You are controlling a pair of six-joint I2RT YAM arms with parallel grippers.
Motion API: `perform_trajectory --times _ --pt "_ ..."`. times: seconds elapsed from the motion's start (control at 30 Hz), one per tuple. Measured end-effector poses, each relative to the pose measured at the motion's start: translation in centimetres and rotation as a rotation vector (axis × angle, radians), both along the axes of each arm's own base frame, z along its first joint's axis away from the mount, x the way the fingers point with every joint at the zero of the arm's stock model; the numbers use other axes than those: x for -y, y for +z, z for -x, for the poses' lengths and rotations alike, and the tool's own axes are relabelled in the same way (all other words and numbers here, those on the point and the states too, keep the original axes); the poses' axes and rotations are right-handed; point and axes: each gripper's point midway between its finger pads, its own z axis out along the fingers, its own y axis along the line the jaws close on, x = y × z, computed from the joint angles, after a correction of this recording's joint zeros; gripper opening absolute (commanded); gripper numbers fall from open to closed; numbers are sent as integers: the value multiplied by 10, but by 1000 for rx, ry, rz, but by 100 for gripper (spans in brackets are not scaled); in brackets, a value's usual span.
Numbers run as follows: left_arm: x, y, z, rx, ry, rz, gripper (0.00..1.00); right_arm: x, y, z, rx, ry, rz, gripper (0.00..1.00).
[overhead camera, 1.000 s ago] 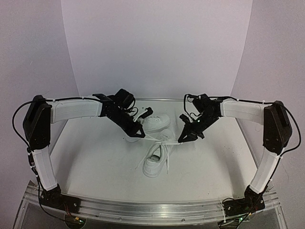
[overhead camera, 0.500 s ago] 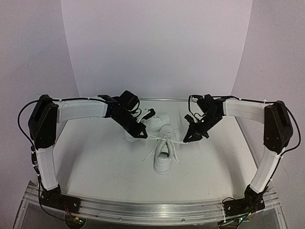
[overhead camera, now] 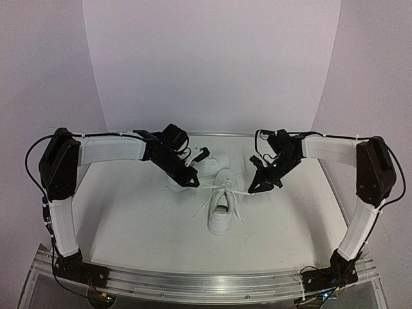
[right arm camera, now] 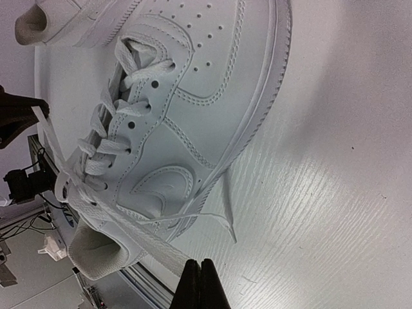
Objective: Tie the shoes
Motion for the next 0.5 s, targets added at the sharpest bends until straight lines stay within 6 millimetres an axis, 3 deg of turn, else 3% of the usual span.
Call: perform_trajectory --times 0.27,0.5 --pt "0 -3 4 22 -44 -12 0 -1 7 -1 -8 6 -39 0" --pt "10 7 20 43 -106 -54 0 -8 40 -14 27 13 -74 0"
